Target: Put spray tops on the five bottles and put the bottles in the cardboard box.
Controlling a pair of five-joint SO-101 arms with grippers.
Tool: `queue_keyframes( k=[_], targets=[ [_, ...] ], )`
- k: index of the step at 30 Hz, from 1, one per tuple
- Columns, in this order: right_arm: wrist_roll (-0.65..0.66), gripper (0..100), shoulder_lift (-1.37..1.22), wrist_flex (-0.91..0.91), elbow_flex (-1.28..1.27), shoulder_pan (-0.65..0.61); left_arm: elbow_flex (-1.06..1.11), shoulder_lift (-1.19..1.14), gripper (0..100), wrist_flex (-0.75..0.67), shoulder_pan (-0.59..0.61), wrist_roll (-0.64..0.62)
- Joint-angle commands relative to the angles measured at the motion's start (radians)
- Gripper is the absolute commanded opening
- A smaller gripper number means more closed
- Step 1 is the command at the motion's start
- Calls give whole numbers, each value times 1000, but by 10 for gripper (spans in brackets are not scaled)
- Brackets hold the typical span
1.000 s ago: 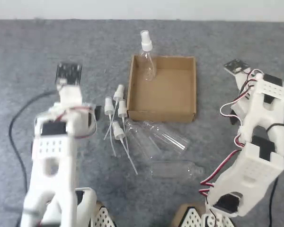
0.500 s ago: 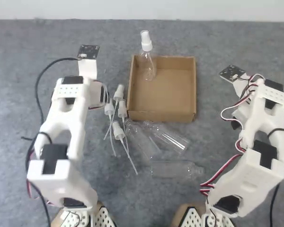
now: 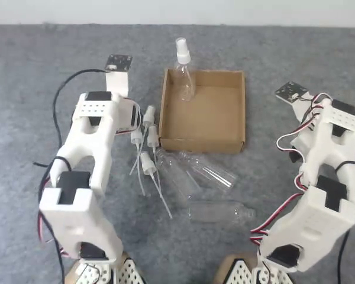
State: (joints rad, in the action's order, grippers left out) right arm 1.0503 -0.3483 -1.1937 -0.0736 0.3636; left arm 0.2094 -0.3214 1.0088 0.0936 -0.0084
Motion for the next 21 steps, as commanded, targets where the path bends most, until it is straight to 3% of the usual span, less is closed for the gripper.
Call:
queue_keyframes(
  k=[1,5,13,21],
  targets=[
    [12,24,27,-2,-14,24,-44,-51,181,6,0,-5],
    [12,24,27,-2,-14,24,-65,-84,171,29,12,-3],
    [14,24,27,-1,-14,51,-93,-74,14,94,25,49],
    [-37,24,28,-1,-12,53,-117,97,9,170,46,48]
  ],
)
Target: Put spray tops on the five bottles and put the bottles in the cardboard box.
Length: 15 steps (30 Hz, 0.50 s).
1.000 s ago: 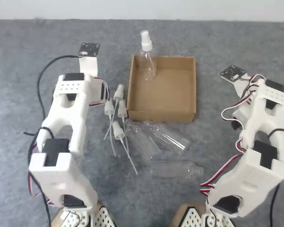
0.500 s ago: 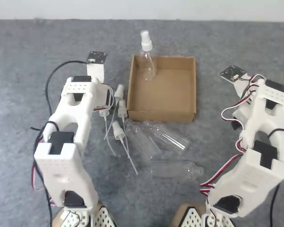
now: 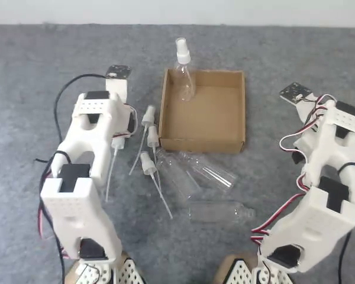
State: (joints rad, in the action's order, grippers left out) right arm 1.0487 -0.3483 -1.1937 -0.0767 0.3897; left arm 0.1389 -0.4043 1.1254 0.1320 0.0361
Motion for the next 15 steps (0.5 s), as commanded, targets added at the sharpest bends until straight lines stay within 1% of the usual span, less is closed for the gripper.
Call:
queue_keyframes(
  k=[1,5,8,11,15],
  targets=[
    [-72,24,31,5,-9,31,-36,227,9,72,3,2],
    [-238,37,47,1,2,30,79,442,9,86,-14,-23],
    [-322,86,61,7,6,22,194,577,9,86,-43,-28],
    [-347,137,68,7,8,7,334,689,10,38,-69,-28],
    [-348,197,67,-2,6,10,518,795,11,-112,-68,-28]
  ],
)
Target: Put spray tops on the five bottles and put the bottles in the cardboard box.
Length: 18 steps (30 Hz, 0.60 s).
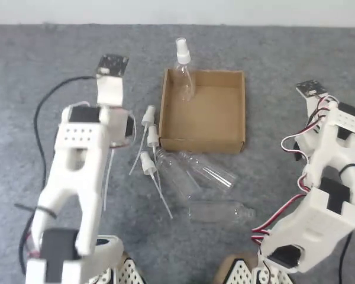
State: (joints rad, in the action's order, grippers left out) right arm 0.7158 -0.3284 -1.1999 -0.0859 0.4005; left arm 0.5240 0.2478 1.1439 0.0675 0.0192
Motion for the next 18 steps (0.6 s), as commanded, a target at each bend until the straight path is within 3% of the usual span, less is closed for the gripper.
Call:
queue_keyframes(
  k=[1,12,18],
  targets=[
    [-15,208,44,4,12,1,163,164,11,-155,-2,-11],
    [-118,327,51,2,-12,-4,200,201,11,-164,-2,-11],
    [-117,279,42,15,-5,-38,200,193,11,-166,-2,-11]
  ],
)
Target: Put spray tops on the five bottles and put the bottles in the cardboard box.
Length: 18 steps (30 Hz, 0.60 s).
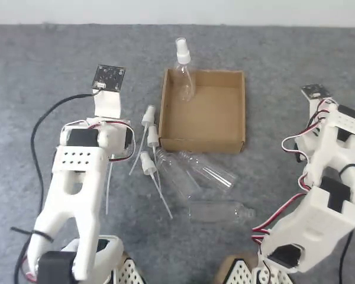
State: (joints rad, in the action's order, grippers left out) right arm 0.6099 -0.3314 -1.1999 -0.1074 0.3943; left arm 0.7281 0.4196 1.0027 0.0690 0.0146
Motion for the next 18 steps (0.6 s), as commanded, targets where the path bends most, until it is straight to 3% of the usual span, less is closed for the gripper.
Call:
queue_keyframes(
  k=[1,8,18],
  targets=[
    [-14,255,38,13,17,-42,-4,21,11,-25,-3,-6],
    [-9,0,31,68,32,-68,-4,23,12,-25,-3,-6],
    [-17,6,317,-41,68,-87,-7,29,12,-25,-3,-6]
  ],
)
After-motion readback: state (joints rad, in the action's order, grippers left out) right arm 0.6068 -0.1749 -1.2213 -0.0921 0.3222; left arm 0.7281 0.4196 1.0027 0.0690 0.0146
